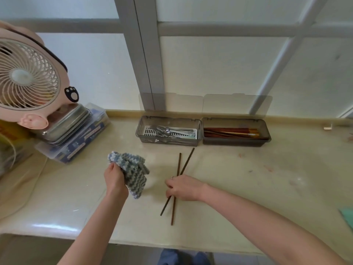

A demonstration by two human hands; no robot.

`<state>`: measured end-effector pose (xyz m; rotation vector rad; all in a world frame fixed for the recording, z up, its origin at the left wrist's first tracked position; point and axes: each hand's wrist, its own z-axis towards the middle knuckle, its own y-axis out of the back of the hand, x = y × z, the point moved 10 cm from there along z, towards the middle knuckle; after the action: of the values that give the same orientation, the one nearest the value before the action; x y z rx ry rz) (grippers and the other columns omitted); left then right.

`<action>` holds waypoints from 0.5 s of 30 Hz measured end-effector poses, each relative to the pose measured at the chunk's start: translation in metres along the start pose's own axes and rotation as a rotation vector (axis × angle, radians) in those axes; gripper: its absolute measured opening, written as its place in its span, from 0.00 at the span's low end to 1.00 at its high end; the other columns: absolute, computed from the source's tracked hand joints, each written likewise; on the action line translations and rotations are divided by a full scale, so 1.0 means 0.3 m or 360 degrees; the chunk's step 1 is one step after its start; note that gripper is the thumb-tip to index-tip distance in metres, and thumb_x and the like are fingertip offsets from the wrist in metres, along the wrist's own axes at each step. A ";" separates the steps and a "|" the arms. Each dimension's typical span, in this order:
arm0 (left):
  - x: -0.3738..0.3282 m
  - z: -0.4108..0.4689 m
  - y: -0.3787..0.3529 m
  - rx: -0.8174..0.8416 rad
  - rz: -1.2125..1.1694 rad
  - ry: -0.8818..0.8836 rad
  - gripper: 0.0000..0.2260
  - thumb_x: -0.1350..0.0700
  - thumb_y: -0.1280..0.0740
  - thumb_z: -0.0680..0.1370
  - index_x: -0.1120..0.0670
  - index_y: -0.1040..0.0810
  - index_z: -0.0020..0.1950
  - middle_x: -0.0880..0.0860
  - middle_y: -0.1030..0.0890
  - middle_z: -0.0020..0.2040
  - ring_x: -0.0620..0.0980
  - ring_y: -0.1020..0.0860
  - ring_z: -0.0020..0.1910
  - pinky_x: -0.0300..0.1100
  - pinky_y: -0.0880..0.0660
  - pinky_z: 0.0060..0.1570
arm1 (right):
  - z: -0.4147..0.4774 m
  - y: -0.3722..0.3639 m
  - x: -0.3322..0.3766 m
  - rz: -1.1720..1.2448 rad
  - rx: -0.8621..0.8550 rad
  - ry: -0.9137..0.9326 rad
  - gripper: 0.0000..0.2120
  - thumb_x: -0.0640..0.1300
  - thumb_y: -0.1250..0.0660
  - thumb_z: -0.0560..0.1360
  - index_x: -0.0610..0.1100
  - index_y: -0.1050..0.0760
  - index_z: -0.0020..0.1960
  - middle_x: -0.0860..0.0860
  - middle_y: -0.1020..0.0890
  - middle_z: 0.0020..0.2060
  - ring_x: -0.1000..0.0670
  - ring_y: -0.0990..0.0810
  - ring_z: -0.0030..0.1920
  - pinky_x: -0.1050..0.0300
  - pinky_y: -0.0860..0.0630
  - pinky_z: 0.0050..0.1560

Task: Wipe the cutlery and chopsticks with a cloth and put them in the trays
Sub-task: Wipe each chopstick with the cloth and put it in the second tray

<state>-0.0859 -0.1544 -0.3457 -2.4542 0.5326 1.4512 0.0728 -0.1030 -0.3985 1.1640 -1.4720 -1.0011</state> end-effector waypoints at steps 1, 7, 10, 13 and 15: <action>0.008 -0.004 -0.009 0.0020 0.0002 0.0005 0.12 0.61 0.48 0.81 0.58 0.26 0.45 0.53 0.25 0.39 0.48 0.26 0.37 0.43 0.29 0.43 | -0.008 -0.011 0.003 -0.0033 -0.0020 0.0059 0.14 0.28 0.29 0.62 0.41 0.19 0.44 0.43 0.26 0.35 0.43 0.24 0.32 0.58 0.34 0.25; 0.038 -0.006 -0.037 0.0061 0.0043 0.0063 0.12 0.62 0.48 0.81 0.58 0.26 0.46 0.55 0.24 0.40 0.49 0.26 0.37 0.42 0.28 0.41 | -0.018 -0.049 -0.026 -0.0034 0.0022 0.0055 0.22 0.29 0.34 0.65 0.40 0.24 0.58 0.40 0.25 0.50 0.41 0.23 0.44 0.49 0.24 0.41; 0.041 -0.013 -0.044 0.0078 0.0041 0.0064 0.11 0.62 0.48 0.81 0.59 0.27 0.52 0.56 0.24 0.42 0.51 0.25 0.40 0.45 0.29 0.48 | -0.025 -0.035 -0.082 -0.0190 -0.0061 -0.0080 0.23 0.33 0.30 0.64 0.43 0.24 0.58 0.42 0.23 0.52 0.43 0.22 0.47 0.53 0.25 0.45; 0.054 -0.014 -0.060 0.0147 0.0022 0.0097 0.10 0.61 0.47 0.82 0.60 0.26 0.53 0.56 0.23 0.42 0.51 0.24 0.40 0.44 0.26 0.44 | -0.009 -0.059 -0.121 -0.0293 -0.0070 -0.0085 0.16 0.36 0.25 0.60 0.44 0.22 0.46 0.47 0.21 0.40 0.47 0.21 0.36 0.58 0.25 0.34; 0.062 -0.010 -0.071 0.0203 0.0037 0.0117 0.10 0.61 0.47 0.81 0.60 0.26 0.51 0.56 0.23 0.42 0.51 0.24 0.40 0.43 0.26 0.40 | -0.002 -0.072 -0.125 -0.0293 -0.0040 -0.0051 0.14 0.35 0.24 0.59 0.43 0.23 0.42 0.47 0.22 0.35 0.46 0.23 0.32 0.58 0.26 0.29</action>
<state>-0.0663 -0.1398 -0.3600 -2.4161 0.6500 1.2968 0.0798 -0.0706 -0.4266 1.2877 -1.3919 -1.1648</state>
